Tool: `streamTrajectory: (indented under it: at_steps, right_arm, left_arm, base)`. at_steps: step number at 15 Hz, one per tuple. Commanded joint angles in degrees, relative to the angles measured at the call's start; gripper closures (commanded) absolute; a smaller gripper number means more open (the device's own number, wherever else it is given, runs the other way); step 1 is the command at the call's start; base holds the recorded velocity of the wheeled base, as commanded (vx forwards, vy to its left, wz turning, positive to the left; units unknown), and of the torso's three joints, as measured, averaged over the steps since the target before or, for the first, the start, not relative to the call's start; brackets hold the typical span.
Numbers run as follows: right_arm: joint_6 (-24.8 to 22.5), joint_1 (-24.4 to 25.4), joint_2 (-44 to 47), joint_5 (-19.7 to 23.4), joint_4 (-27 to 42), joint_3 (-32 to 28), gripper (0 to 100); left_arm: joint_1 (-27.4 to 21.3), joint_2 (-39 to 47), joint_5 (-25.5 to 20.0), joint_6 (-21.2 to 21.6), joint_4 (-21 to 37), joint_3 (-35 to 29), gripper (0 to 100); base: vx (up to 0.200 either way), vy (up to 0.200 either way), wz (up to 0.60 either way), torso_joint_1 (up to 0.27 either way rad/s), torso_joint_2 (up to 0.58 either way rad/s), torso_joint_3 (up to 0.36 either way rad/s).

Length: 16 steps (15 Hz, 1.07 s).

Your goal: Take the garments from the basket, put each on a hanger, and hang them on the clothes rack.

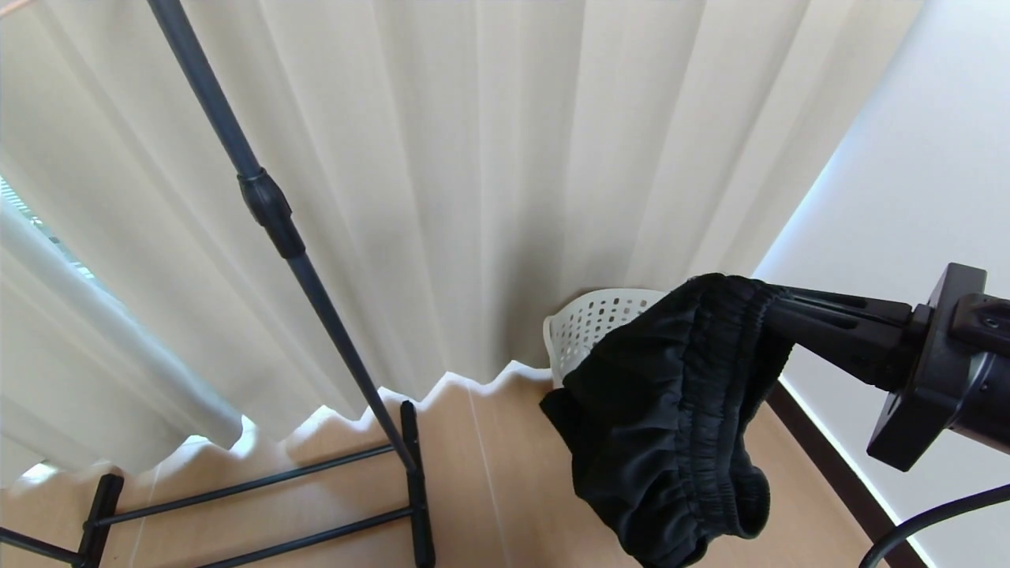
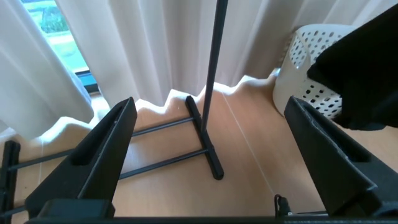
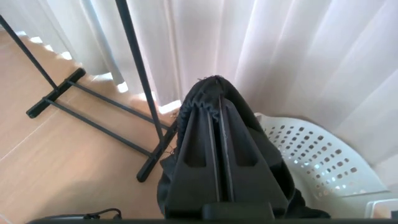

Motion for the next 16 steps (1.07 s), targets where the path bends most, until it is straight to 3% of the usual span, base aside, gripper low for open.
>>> streamTrajectory:
  at_steps: [1, 8, 16]
  right_arm:
    - [0.0, -0.5, 0.3, 0.0, -0.1, 0.4, 100]
    - [0.0, -0.5, 0.3, 0.0, -0.1, 0.5, 100]
    - [0.0, -0.5, 0.4, 0.0, 0.0, 0.6, 100]
  left_arm:
    - [0.0, 0.1, -0.1, 0.0, 0.0, 0.0, 0]
    - [0.0, 0.1, 0.0, 0.0, 0.0, 0.0, 0]
    - [0.0, 0.0, 0.3, -0.1, 0.0, 0.0, 0]
  base:
    - [0.0, 0.0, 0.0, 0.036, -0.33, -0.09]
    - [0.0, 0.0, 0.0, 0.089, -0.44, -0.146]
    - [0.0, 0.0, 0.0, 0.167, -0.5, -0.133]
